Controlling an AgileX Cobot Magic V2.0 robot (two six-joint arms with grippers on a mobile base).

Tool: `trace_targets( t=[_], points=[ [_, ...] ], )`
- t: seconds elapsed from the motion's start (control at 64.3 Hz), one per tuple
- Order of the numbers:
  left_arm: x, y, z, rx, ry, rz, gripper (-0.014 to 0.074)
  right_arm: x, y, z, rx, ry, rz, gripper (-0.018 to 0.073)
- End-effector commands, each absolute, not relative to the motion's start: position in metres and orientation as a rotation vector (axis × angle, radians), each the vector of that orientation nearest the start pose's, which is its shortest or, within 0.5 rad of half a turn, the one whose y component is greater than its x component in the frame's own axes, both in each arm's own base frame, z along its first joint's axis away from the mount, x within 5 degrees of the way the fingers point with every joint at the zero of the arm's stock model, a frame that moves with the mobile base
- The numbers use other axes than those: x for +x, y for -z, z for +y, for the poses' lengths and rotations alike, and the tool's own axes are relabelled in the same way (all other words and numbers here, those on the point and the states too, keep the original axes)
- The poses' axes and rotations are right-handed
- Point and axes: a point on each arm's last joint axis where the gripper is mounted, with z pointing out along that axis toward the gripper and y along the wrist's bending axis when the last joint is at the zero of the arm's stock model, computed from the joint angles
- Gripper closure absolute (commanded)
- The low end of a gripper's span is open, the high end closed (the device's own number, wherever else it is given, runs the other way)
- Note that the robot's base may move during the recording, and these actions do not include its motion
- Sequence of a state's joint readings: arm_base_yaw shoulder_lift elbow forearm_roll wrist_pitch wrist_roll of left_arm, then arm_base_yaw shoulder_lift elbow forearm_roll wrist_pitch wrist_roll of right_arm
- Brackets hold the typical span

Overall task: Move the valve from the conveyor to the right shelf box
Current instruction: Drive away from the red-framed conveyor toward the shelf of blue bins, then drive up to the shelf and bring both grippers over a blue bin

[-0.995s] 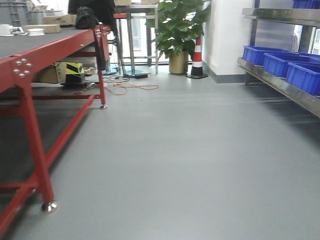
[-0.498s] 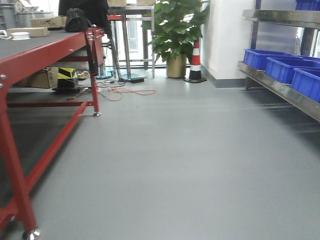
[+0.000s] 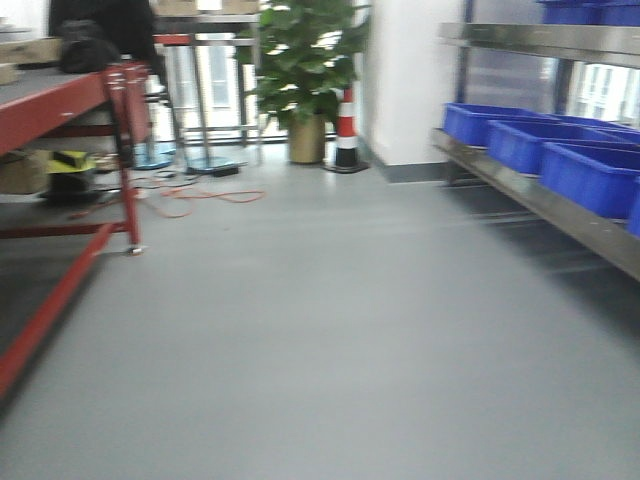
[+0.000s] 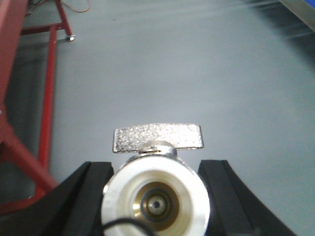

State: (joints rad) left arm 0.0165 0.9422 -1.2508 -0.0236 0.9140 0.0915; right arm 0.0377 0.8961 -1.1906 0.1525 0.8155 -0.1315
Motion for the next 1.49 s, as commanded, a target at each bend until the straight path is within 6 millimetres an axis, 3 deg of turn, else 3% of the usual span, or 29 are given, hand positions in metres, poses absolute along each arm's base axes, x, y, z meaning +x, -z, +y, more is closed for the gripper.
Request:
trace_targets(
  t=[0.0, 1.477],
  points=[
    [0.165, -0.4537, 0.0001, 0.065, -0.022, 2.021, 0.0708, 0.1574, -0.4564, 0.0146, -0.133, -0.095, 1.897, 0.0711],
    [0.165, -0.4537, 0.0001, 0.065, -0.022, 2.021, 0.0708, 0.1576, -0.457, 0.0145, -0.131, -0.094, 1.89, 0.0711]
  ],
)
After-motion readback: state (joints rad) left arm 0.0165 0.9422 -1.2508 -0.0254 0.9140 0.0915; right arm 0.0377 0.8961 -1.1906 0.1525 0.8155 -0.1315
